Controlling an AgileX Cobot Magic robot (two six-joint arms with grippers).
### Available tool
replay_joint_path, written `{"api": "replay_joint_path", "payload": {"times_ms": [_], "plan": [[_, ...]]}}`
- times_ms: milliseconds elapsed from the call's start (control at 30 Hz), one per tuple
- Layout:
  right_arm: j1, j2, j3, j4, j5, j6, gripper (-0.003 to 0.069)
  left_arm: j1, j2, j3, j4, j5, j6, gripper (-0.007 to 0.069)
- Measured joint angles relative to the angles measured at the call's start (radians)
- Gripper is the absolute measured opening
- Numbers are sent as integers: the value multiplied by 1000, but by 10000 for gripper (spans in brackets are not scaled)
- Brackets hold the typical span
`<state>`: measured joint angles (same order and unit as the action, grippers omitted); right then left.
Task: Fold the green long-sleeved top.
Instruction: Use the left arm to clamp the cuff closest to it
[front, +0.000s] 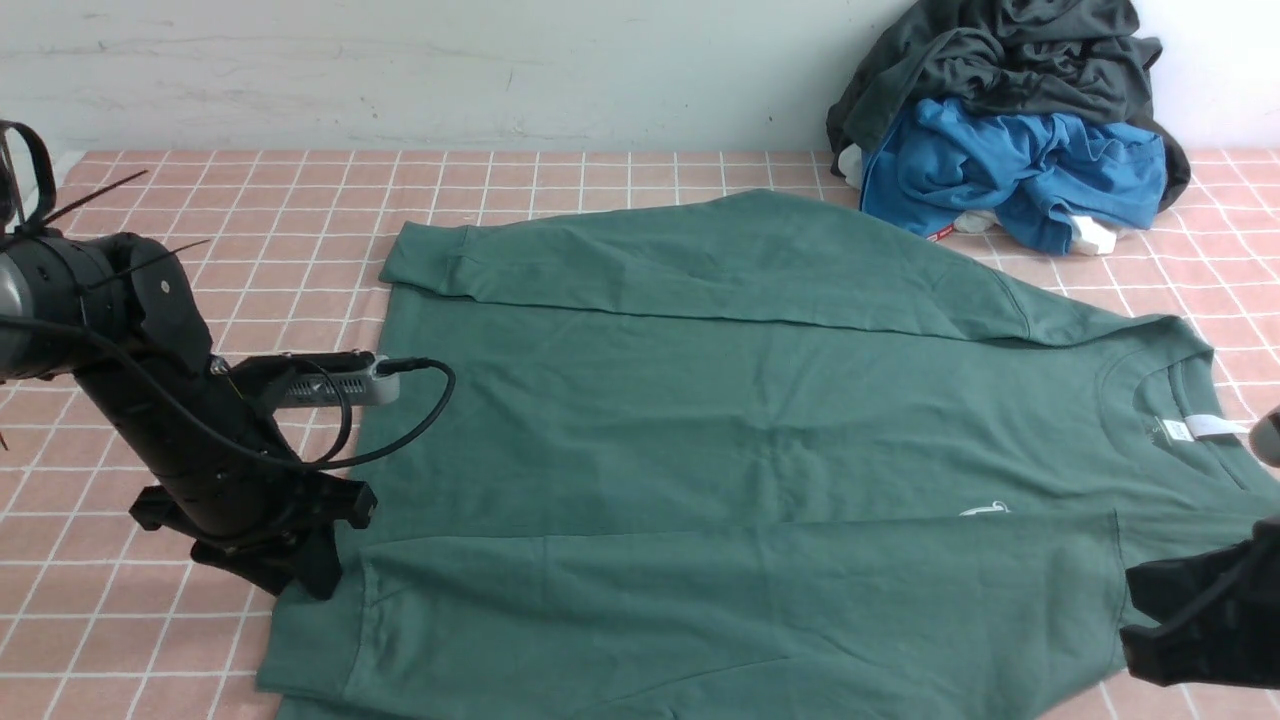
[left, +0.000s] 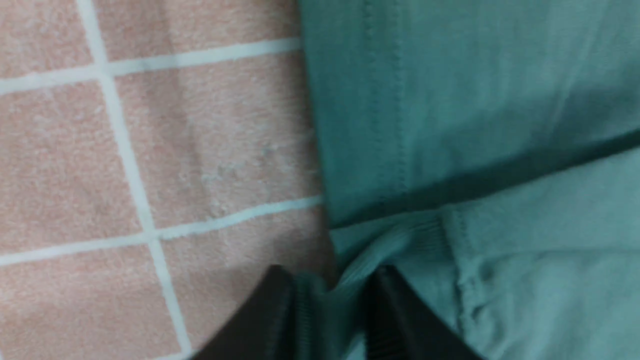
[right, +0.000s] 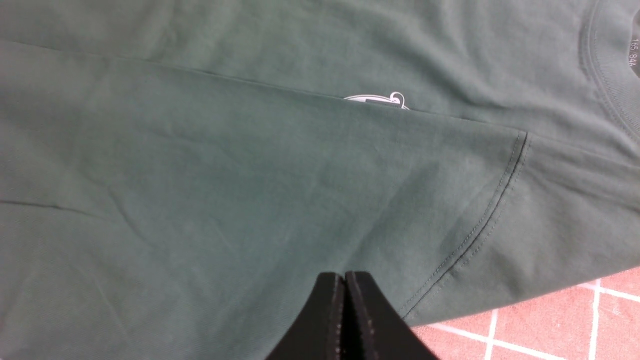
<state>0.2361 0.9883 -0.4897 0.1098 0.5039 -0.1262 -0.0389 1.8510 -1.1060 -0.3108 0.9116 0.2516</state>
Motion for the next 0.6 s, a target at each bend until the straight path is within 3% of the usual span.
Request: {"api": "replay_joint_path", "payload": {"times_ms": [33,133,467,600], "plan": [[0,0,0,2,0,0,-14,-12,-21,0,0,-2,3,76],[0,0,0,2,0,0,-14,-33,-67,0,0,-4,6,32],[0,0,0,2,-4,0,-14,-107,-227,-184,10,2,19,30],[0,0,0,2,-5,0,-14,-107,-232,-261,22,83,-12,30]]}}
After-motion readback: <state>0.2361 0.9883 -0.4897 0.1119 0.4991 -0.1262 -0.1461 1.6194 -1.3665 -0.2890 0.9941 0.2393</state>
